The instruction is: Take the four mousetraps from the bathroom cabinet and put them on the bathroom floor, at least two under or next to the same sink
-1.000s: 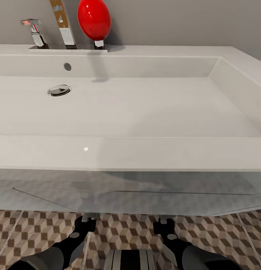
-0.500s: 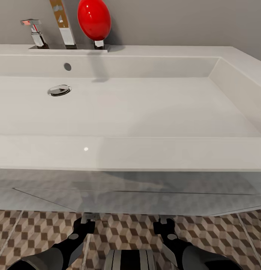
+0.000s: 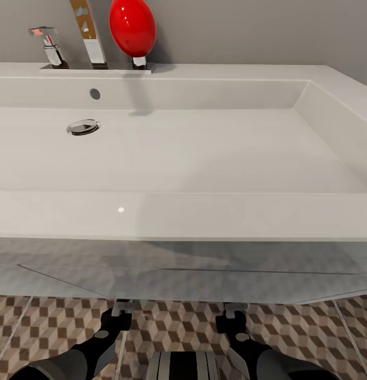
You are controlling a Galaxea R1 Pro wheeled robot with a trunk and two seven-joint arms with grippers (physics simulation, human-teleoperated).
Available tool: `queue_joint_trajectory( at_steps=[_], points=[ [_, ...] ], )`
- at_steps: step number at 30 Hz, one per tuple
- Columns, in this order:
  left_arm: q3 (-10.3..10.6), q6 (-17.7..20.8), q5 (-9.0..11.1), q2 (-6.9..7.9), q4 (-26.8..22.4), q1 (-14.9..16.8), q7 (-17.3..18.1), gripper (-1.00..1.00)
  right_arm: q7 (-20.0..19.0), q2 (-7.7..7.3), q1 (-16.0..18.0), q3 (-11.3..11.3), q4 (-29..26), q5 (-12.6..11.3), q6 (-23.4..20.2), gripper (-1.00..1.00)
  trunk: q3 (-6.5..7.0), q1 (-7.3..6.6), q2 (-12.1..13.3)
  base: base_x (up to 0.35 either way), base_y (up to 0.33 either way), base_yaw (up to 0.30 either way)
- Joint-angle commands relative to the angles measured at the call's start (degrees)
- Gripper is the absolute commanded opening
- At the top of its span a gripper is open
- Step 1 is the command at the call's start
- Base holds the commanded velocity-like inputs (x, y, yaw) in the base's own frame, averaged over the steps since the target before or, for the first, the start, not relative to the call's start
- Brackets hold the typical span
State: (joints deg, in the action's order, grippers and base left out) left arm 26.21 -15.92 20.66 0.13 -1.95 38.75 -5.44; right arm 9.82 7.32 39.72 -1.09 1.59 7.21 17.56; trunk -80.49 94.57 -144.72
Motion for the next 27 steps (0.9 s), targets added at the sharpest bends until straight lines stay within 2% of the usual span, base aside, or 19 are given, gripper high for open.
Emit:
queue_joint_trajectory(
  at_steps=[1,27],
  points=[
    [0.5,-0.1,0.1,0.02,0.0,0.0,-0.4,-1.0,0.4,0.03,0.0,-0.1,0.2,0.5,0.2,-1.0,-0.03,-0.01,0.0,0.0,0.0,0.0],
    [0.5,-0.1,0.1,0.04,1.1,-0.1,-0.4,-1.0,0.4,0.06,0.0,-0.1,0.2,0.5,0.2,-1.0,-0.03,-0.01,0.0,0.0,0.0,0.0]
  ],
)
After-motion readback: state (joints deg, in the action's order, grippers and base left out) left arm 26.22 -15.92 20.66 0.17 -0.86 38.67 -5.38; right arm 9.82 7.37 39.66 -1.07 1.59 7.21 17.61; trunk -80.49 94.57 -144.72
